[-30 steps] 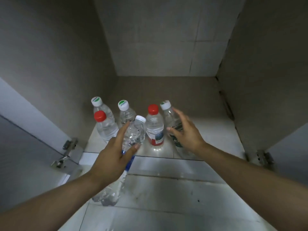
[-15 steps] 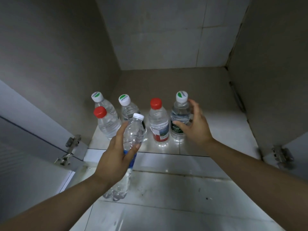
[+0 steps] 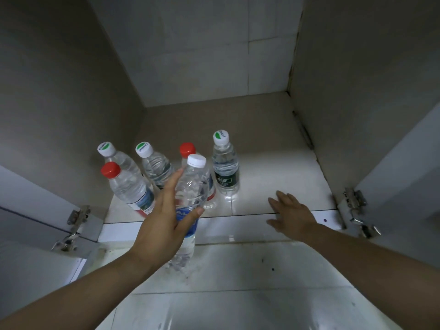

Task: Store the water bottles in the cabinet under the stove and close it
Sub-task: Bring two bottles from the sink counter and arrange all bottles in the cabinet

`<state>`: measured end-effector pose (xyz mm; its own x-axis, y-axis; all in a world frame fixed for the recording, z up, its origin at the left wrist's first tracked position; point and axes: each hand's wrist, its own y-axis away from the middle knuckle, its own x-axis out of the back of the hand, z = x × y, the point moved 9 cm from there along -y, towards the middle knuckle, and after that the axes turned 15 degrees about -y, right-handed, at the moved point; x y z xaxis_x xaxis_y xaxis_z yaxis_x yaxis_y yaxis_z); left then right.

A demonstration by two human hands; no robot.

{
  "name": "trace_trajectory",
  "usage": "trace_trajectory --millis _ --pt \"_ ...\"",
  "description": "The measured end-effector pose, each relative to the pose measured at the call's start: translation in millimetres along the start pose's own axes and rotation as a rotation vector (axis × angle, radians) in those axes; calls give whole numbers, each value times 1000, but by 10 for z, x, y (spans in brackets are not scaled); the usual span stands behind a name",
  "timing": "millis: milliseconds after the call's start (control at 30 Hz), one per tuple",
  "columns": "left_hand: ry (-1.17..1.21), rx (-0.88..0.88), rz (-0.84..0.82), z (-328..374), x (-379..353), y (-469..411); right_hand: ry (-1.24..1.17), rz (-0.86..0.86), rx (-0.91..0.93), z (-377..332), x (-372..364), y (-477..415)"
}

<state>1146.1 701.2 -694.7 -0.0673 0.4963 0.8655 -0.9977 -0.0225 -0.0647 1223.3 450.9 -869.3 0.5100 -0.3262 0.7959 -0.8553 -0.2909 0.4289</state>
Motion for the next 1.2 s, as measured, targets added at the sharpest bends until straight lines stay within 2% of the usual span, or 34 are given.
trace_trajectory --millis 100,267,467,633,800,1100,1200 --pt "49 -44 -2 190 -50 -55 7 33 3 17 -44 77" --pt "76 -125 -46 583 -407 -280 -91 177 -105 327 31 272" --pt "197 -172 -55 967 -957 -687 -164 194 -124 446 50 294" --pt "234 -83 30 1061 -1298 -1017 -151 220 -93 454 69 278" --pt "346 26 175 1044 -1314 -1273 -144 224 -90 465 73 260" --pt "281 -96 149 900 -1417 -1150 -131 204 -80 457 118 285" --pt "183 -137 99 909 -1353 -1103 -131 190 -82 412 159 318"
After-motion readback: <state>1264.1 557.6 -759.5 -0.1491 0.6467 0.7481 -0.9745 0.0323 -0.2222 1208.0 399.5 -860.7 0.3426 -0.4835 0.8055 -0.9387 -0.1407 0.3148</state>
